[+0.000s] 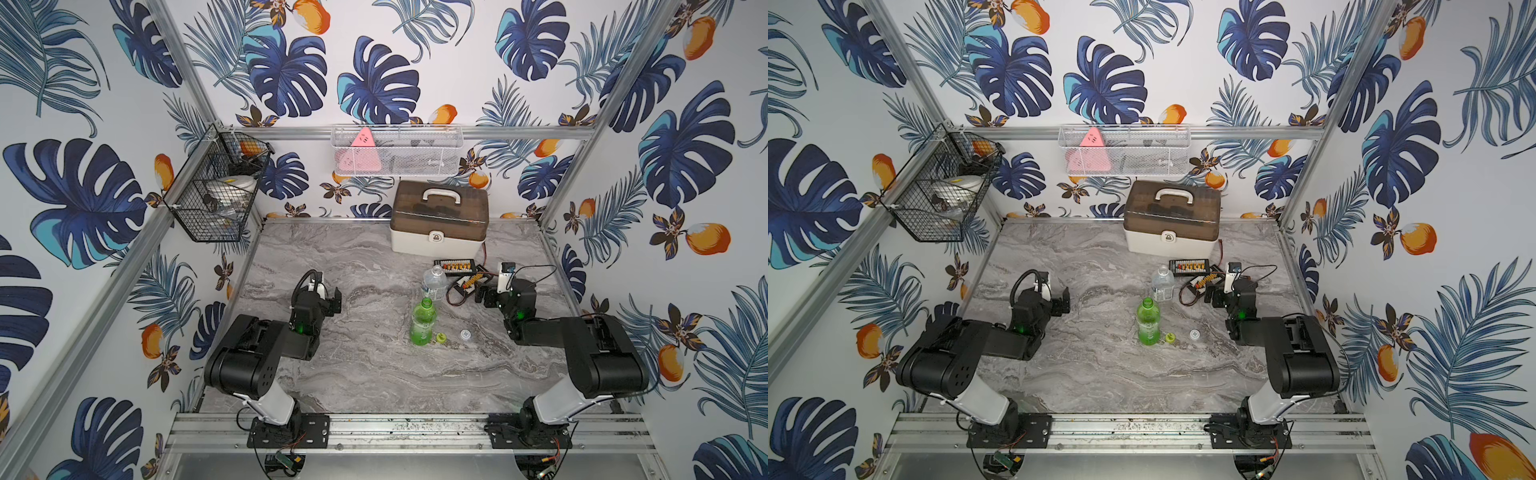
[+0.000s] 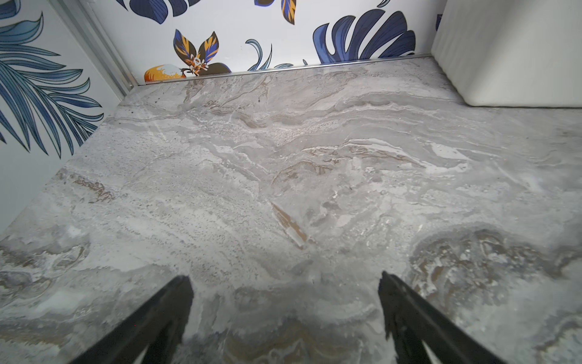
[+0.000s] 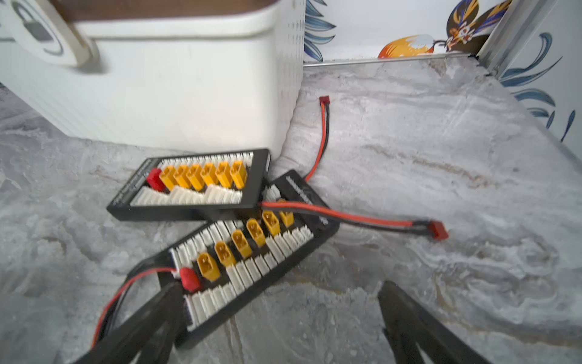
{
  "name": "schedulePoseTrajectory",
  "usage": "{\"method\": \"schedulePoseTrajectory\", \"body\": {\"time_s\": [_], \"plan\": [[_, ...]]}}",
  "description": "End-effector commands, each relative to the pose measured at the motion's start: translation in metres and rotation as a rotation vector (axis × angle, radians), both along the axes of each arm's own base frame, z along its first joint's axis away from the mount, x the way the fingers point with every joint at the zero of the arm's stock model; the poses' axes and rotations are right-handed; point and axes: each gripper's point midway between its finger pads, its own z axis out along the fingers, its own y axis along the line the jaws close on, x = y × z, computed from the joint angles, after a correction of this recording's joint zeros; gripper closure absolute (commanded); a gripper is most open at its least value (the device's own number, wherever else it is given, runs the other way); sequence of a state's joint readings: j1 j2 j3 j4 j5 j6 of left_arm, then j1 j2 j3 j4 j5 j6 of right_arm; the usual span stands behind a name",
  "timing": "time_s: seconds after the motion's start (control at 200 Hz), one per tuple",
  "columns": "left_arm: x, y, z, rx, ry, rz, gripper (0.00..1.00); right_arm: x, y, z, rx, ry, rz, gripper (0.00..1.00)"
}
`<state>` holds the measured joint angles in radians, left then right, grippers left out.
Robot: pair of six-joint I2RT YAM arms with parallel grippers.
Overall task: Screw on the bottle caps
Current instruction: Pick up the plastic bottle at the center of the board.
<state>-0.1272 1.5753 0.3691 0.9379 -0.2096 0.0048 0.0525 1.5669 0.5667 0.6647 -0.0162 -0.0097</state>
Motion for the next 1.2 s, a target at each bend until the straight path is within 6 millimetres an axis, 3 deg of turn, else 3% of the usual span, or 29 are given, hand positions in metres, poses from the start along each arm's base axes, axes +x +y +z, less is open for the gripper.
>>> {"method": "schedulePoseTrajectory", "body": {"time_s": [0.0, 0.065, 0.225, 0.315, 0.455, 0.53, 0.63, 0.795, 1.016, 1.191], "plan": [[0.006, -0.005, 0.019, 0.058, 0.008, -0.007, 0.01, 0.002, -0.013, 0.016, 0.054, 0.106, -0.114, 0.00], [0.009, -0.015, 0.035, 0.093, 0.011, -0.040, 0.01, 0.009, -0.008, 0.044, 0.121, 0.094, -0.116, 0.00], [0.001, -0.042, 0.098, -0.002, -0.105, -0.126, 0.01, 0.013, 0.022, 0.102, 0.308, 0.220, -0.030, 0.00], [-0.012, -0.071, 0.121, -0.080, -0.043, -0.227, 0.01, 0.002, 0.065, 0.134, 0.389, 0.299, 0.230, 0.00], [-0.058, -0.149, 0.160, -0.247, -0.065, -0.625, 0.01, -0.033, 0.099, 0.159, 0.443, 0.396, 0.418, 0.00], [-0.088, -0.172, 0.173, -0.313, -0.091, -0.757, 0.01, -0.053, 0.109, 0.174, 0.390, 0.384, 0.451, 0.00], [-0.120, -0.185, 0.177, -0.356, -0.087, -0.859, 0.01, -0.081, 0.125, 0.188, 0.317, 0.390, 0.492, 0.00], [-0.157, -0.204, 0.163, -0.414, -0.110, -0.958, 0.01, -0.125, 0.161, 0.185, 0.104, 0.459, 0.572, 0.00], [-0.174, -0.242, 0.157, -0.498, -0.192, -1.026, 0.01, -0.173, 0.184, 0.179, -0.126, 0.585, 0.660, 0.03], [-0.172, -0.255, 0.139, -0.434, -0.341, -1.061, 0.01, -0.182, 0.192, 0.166, -0.296, 0.644, 0.669, 0.04]]}}
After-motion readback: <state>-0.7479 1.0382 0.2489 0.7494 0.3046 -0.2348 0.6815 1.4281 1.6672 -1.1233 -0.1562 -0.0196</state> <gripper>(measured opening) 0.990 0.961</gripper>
